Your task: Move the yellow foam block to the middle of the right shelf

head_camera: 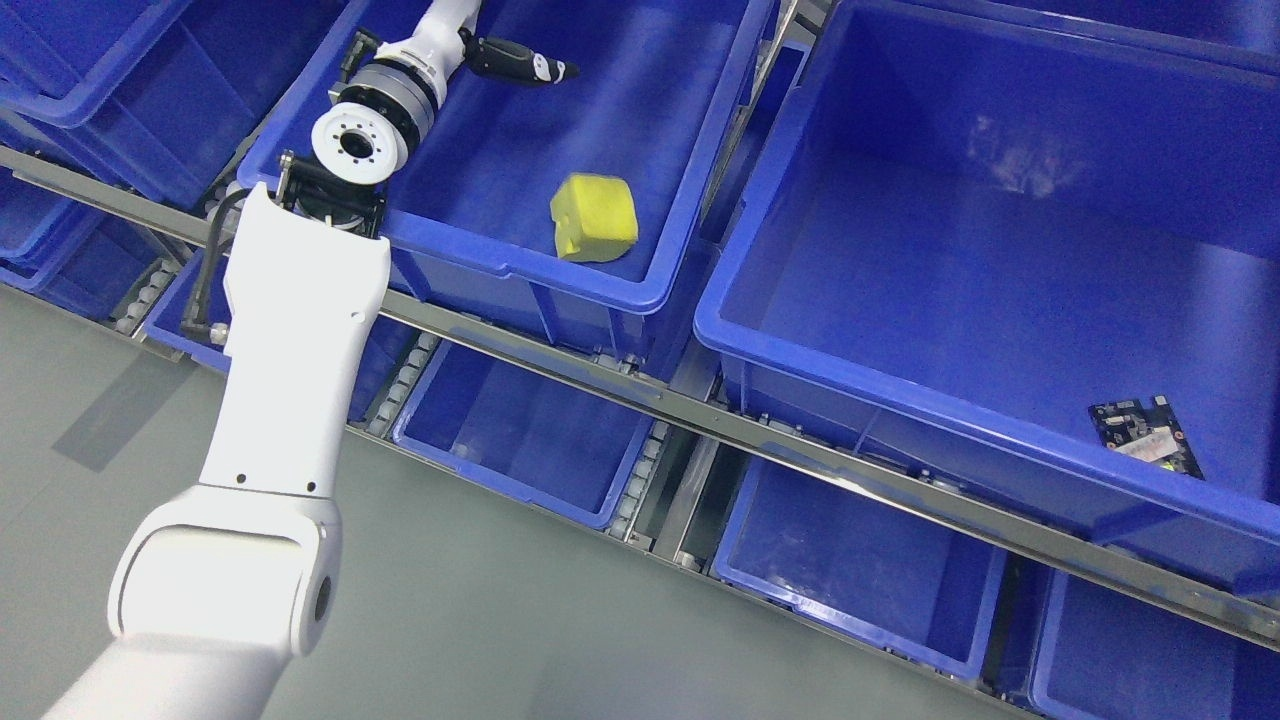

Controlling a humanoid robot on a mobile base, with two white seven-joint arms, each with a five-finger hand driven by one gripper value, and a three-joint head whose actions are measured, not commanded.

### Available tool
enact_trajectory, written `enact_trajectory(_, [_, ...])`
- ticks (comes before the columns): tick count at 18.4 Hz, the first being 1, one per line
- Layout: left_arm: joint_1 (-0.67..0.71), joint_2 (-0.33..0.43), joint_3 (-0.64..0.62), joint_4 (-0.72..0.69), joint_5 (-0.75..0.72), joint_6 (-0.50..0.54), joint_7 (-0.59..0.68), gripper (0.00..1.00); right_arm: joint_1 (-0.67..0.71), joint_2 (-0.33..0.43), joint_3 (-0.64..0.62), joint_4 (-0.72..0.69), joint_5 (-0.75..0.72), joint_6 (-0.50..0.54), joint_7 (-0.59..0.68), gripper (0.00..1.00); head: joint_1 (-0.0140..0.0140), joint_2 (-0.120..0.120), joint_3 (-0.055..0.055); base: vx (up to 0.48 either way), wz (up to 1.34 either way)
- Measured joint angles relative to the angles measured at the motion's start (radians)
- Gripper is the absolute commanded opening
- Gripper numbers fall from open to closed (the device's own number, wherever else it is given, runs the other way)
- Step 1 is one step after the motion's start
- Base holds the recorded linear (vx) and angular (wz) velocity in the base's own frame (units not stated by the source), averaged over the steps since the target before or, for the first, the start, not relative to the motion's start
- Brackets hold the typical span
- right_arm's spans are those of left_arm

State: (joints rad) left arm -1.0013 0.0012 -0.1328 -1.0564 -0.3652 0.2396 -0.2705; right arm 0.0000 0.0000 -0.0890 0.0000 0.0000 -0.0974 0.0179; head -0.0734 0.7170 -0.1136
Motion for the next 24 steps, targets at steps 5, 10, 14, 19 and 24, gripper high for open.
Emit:
enact_trajectory(5, [-0.032, 0.000, 0.029, -0.018, 0.277, 0.060, 0.222, 1.00, 0.000, 0.000, 0.000, 0.000, 0.000, 0.000, 0.000, 1.00, 0.0000, 0.000, 0.000, 0.000, 0.00])
enact_trajectory(10, [-0.037, -0.001, 0.049, -0.079, 0.544, 0.071, 0.355, 1.00, 0.000, 0.000, 0.000, 0.000, 0.000, 0.000, 0.000, 1.00, 0.0000, 0.000, 0.000, 0.000, 0.00])
enact_trajectory(14, [0.020, -0.001, 0.052, -0.180, 0.649, 0.076, 0.283, 1.00, 0.000, 0.000, 0.000, 0.000, 0.000, 0.000, 0.000, 1.00, 0.0000, 0.000, 0.000, -0.011, 0.01])
enact_trajectory(19, [0.178, 0.029, 0.087, -0.371, 0.716, 0.075, 0.076, 1.00, 0.000, 0.000, 0.000, 0.000, 0.000, 0.000, 0.000, 1.00, 0.0000, 0.000, 0.000, -0.074, 0.09])
enact_trajectory(24, [0.306, 0.077, 0.171, -0.478, 0.733, 0.065, -0.129, 1.00, 0.000, 0.000, 0.000, 0.000, 0.000, 0.000, 0.000, 1.00, 0.0000, 0.000, 0.000, -0.108, 0.13])
